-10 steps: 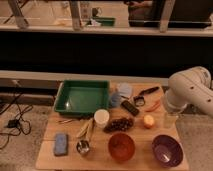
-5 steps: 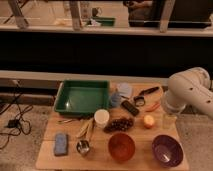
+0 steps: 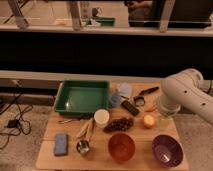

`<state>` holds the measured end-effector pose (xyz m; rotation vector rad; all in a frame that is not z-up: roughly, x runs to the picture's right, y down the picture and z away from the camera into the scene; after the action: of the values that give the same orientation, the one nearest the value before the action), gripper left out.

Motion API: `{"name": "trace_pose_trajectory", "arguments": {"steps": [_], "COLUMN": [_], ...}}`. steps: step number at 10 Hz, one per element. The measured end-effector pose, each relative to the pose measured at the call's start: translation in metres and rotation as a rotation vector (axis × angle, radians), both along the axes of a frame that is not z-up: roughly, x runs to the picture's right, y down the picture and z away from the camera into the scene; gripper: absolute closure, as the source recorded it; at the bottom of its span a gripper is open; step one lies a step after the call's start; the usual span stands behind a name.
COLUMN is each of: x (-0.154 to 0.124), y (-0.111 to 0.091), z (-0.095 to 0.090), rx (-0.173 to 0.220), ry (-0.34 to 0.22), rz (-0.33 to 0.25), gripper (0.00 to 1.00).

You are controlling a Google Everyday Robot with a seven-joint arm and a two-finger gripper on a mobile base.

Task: Place grapes in purple bowl

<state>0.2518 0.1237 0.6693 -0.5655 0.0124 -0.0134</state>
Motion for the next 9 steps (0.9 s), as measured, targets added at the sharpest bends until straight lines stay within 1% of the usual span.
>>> {"name": "trace_pose_trajectory", "arguments": {"steps": [2, 4, 5, 7, 9], "x": [-0.032, -0.061, -0.068, -0.073, -0.084], "y": [0.003, 0.001, -0.002, -0.008, -0.014], "z": [-0.003, -0.004, -0.004, -0.001, 0.007], "rx": [0.002, 0.012, 0.019, 0.024, 0.022], "ry": [-0.039, -0.078, -0.092, -0.106, -0.13], "rz": [-0.035, -0.059, -0.06, -0.056, -0.05], "gripper": [0.2, 0.2, 0.2, 0.2, 0.2]}}
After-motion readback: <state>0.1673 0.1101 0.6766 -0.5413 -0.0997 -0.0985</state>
